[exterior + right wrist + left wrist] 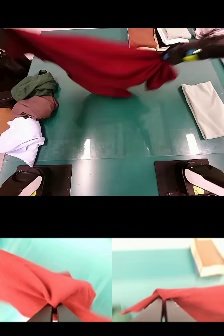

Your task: Fold the shirts.

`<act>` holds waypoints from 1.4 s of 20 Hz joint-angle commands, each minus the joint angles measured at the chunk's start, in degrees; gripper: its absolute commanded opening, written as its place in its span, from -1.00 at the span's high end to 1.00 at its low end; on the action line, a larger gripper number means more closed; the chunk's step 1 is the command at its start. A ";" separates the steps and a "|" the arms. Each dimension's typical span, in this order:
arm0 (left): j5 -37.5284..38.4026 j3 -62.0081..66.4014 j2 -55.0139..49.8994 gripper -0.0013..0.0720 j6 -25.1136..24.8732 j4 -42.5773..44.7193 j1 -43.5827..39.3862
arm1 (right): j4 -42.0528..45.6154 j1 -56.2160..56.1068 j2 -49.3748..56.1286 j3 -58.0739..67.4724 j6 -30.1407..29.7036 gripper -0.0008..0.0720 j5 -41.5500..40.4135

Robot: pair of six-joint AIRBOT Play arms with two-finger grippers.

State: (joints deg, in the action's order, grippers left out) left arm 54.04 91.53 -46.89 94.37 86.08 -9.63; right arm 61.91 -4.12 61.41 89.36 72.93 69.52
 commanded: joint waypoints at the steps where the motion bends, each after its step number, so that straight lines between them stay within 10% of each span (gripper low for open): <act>1: 4.17 15.34 1.03 0.90 -2.10 -1.79 0.02 | 1.36 1.36 -9.29 8.39 0.81 0.92 4.22; 11: 15.67 10.93 -8.17 0.90 -4.98 -5.51 0.02 | 1.20 1.33 -11.23 -3.98 8.04 0.92 13.62; 17: 5.60 1.14 -14.25 0.90 -7.85 -5.46 0.02 | 1.31 1.33 -16.79 -24.39 7.54 0.92 -1.53; 22: 11.32 0.66 -14.40 0.90 -7.89 -5.07 0.02 | 5.68 -0.66 -18.10 -27.96 7.58 0.91 9.14; 25: 13.79 -1.84 -14.40 0.90 -7.89 -4.15 0.02 | 5.57 -3.56 -18.97 -35.85 7.63 -0.35 8.48; 28: 14.14 -4.31 -14.40 0.90 -7.87 -3.93 0.02 | 5.66 -3.78 -18.84 -38.03 7.63 -0.36 4.85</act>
State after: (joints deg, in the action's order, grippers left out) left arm 66.89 89.21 -61.25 86.50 81.80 -9.61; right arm 67.16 -7.09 42.81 54.50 80.53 76.47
